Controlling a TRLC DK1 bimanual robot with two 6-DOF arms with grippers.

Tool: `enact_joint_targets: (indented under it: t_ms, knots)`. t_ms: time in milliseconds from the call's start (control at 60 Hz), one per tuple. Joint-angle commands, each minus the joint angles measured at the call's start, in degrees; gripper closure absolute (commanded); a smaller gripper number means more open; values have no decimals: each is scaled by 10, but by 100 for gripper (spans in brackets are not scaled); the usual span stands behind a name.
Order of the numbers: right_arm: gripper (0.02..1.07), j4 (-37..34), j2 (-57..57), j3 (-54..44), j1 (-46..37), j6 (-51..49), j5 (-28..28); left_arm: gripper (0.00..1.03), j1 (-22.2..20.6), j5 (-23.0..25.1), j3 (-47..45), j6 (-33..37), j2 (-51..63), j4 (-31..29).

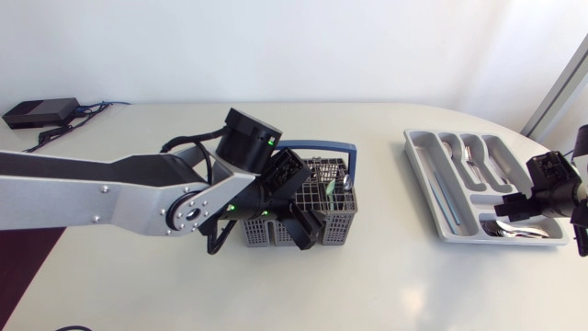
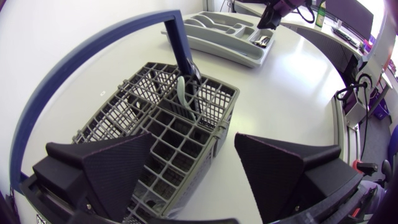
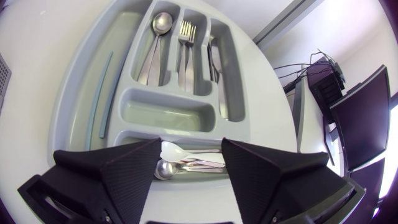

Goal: Transfer all utensils from the basket to the drawer tray.

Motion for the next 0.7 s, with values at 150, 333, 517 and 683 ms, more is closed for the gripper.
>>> enact_joint_targets:
  t_ms: [150, 333, 517, 683]
  knots:
    - [18, -40, -81, -17, 30, 15, -22, 12, -23, -55, 14, -2, 8, 38]
    - [18, -40, -87, -35, 57, 28, -22, 20, -64, -127, 24, 7, 29, 70]
    - [18, -38, -97, -47, 66, 31, -25, 37, -75, -159, 58, 11, 64, 70]
    - [18, -36, -103, -58, 80, 37, -26, 60, -90, -206, 65, 24, 90, 98]
